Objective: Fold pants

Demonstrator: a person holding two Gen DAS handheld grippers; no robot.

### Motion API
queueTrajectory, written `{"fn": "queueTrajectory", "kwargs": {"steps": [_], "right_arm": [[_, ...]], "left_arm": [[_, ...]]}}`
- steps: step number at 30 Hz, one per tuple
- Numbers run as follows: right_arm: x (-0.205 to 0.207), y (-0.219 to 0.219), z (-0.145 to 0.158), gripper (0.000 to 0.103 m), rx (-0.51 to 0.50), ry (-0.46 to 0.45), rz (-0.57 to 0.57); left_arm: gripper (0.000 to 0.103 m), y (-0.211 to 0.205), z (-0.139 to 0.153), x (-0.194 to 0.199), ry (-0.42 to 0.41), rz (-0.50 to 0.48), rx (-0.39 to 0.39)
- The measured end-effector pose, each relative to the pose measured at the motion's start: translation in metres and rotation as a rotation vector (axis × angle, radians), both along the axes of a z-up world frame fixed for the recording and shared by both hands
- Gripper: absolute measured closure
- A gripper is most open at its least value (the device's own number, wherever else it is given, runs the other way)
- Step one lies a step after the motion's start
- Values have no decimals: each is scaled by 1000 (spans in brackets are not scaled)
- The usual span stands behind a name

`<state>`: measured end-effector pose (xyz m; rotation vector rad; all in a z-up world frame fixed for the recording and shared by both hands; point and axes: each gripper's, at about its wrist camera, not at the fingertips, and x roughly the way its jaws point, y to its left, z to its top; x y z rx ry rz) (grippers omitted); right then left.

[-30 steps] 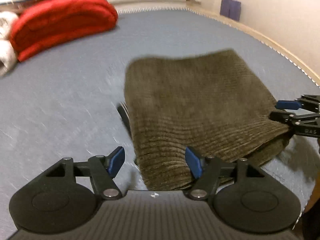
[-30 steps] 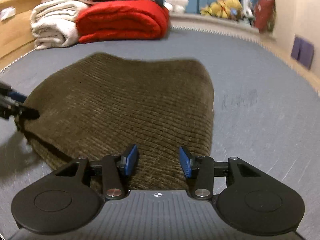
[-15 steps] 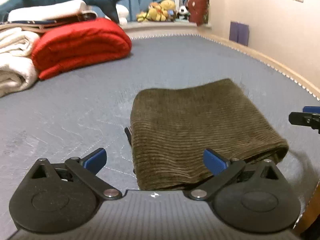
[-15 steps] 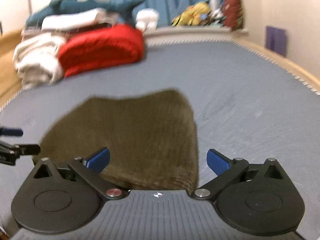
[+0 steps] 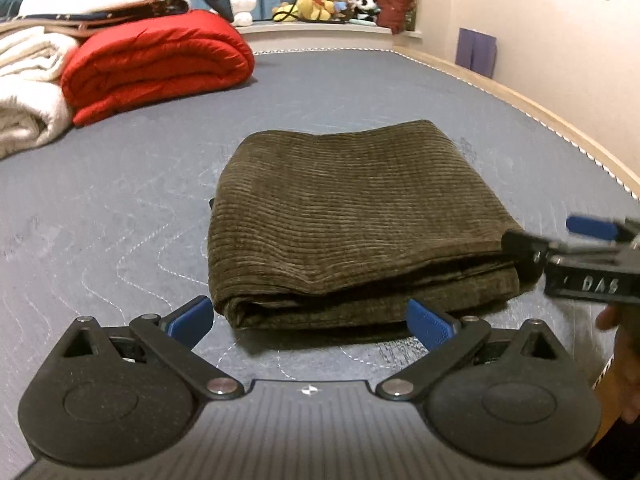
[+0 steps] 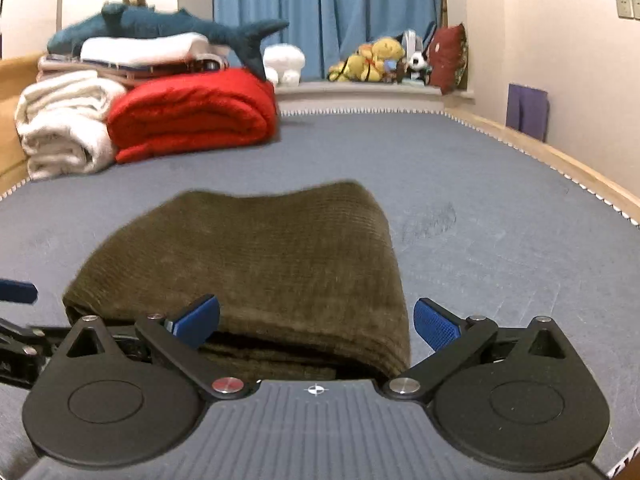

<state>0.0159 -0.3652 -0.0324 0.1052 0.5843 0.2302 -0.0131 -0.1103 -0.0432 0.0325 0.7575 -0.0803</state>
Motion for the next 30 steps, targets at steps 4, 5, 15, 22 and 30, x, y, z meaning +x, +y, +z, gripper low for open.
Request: {"fn": "queueTrajectory", "kwargs": {"steps": [4,5,15,22,30], "right_arm": [[3,0,-2,1,26,29,-14],[2,0,-2,1,30,29,-15],[-1,-4,-1,1,36,31,-2],[-4,-5,2,1,41,27,12],[-7,-5,4,1,36,17,22]], "left_arm": [[0,7,-4,6,36,24,-38],[0,8,-5,8,44,31,-44],[0,7,-6,11,49,42,-49],[0,5,-7,10,51,34,-39],[0,3,-7,9,50,26,-37]]}}
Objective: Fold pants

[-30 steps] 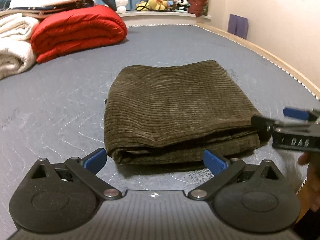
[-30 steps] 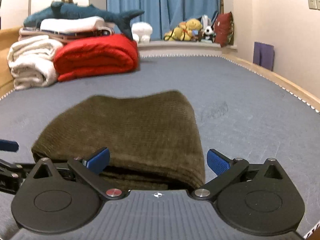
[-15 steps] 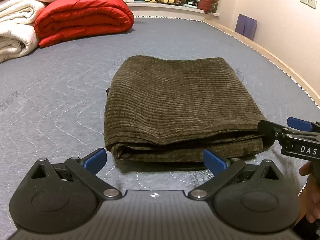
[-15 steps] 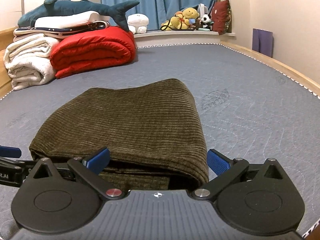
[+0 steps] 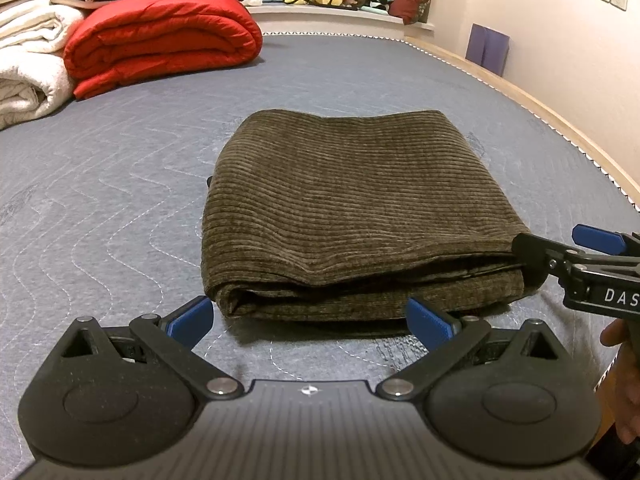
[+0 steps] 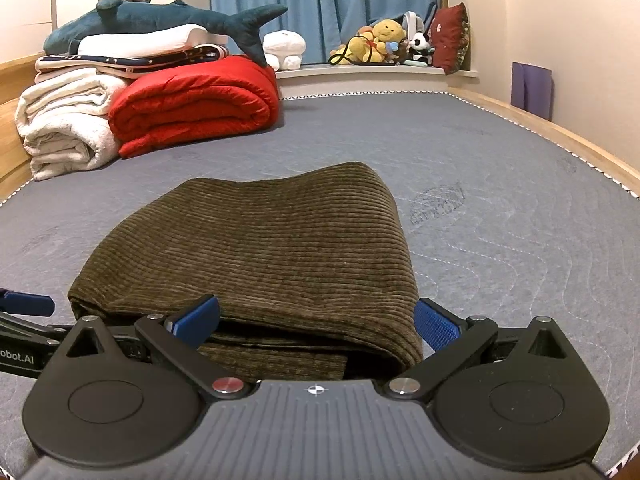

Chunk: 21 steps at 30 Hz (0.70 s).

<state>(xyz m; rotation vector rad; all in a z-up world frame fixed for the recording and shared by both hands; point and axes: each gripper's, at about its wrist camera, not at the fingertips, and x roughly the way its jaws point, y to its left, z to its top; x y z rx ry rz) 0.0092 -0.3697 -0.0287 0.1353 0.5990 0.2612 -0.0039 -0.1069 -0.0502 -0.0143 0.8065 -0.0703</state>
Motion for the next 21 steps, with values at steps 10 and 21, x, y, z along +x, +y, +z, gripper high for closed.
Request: {"fn": "queueTrajectory", "kwargs": {"steps": [10,21], "right_arm": [[-1,1,-1,1,-1,1,1],[-1,2,-1,1,-2,0,1]], "left_arm": [[0,-1,1,-1,-1,-5,-2],[0,-3,2,-2,-8,-15,-1]]}}
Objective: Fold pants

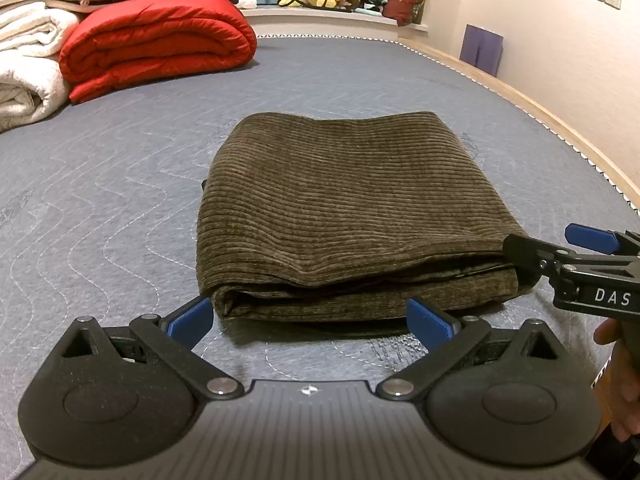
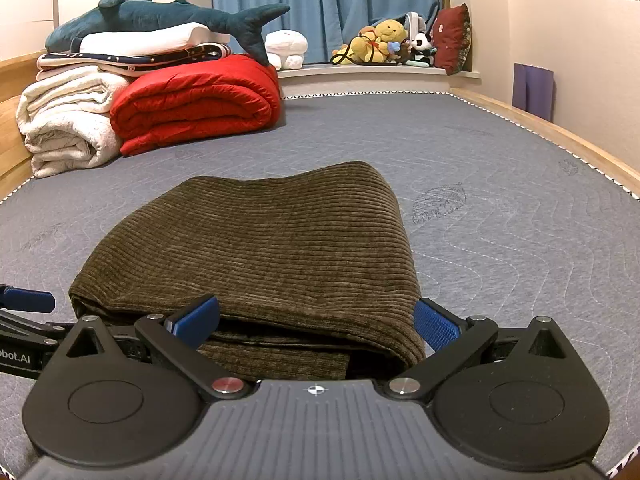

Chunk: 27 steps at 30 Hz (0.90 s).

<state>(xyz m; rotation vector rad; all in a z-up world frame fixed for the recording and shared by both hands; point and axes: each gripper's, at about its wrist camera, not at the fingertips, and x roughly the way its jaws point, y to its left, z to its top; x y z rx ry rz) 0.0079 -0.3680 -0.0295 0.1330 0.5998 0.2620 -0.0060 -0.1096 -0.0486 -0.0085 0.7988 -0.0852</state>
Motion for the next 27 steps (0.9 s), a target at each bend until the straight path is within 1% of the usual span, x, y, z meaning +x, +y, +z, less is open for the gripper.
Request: {"fn": "queueTrajectory", "kwargs": {"steps": [27], "right_arm": [[-1,3,3,1,2,-4,-5]], "left_arm": [[0,-2,1,0,-4,-8,-2]]}}
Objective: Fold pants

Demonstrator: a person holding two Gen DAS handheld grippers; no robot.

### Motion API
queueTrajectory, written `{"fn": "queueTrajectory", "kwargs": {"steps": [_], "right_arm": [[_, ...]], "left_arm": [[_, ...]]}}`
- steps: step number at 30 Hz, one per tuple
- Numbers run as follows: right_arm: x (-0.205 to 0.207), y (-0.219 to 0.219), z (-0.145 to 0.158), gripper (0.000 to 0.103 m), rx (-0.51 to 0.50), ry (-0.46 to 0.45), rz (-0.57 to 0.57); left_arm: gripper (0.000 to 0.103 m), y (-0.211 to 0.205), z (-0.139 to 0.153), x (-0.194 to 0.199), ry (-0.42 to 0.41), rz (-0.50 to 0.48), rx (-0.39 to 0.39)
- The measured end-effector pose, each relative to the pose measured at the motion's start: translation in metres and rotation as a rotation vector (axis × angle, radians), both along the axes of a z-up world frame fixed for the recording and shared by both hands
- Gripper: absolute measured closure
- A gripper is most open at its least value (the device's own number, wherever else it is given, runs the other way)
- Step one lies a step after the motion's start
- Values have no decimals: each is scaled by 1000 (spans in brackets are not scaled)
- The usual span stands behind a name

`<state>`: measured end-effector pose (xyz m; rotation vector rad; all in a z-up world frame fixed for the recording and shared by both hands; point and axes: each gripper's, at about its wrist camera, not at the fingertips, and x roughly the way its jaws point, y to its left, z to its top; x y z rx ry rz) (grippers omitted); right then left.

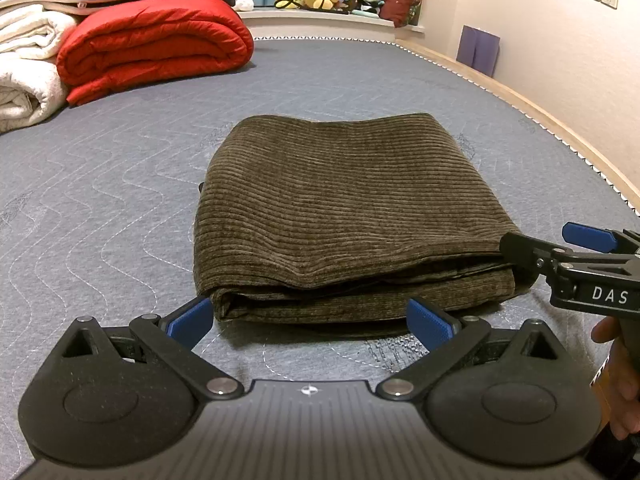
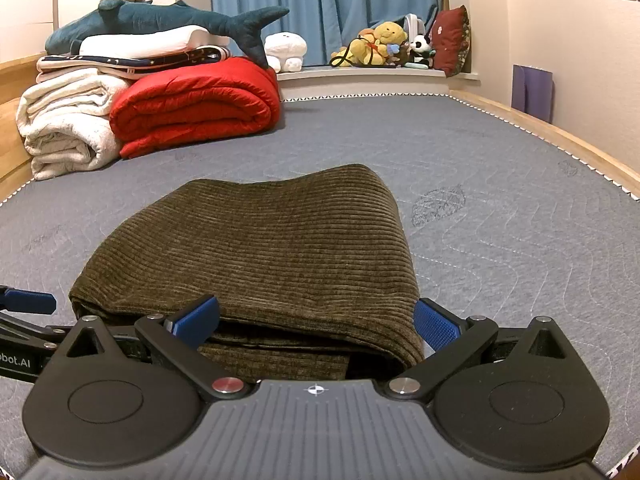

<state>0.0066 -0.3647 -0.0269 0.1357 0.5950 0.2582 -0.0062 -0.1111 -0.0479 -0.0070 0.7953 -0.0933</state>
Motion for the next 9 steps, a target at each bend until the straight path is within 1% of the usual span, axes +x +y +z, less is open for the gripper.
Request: {"fn": "queueTrajectory", "kwargs": {"steps": [9], "right_arm": [[0,1,0,1,2,-2,-5]], "left_arm": [[0,-1,1,-1,-13,-14,0]]}}
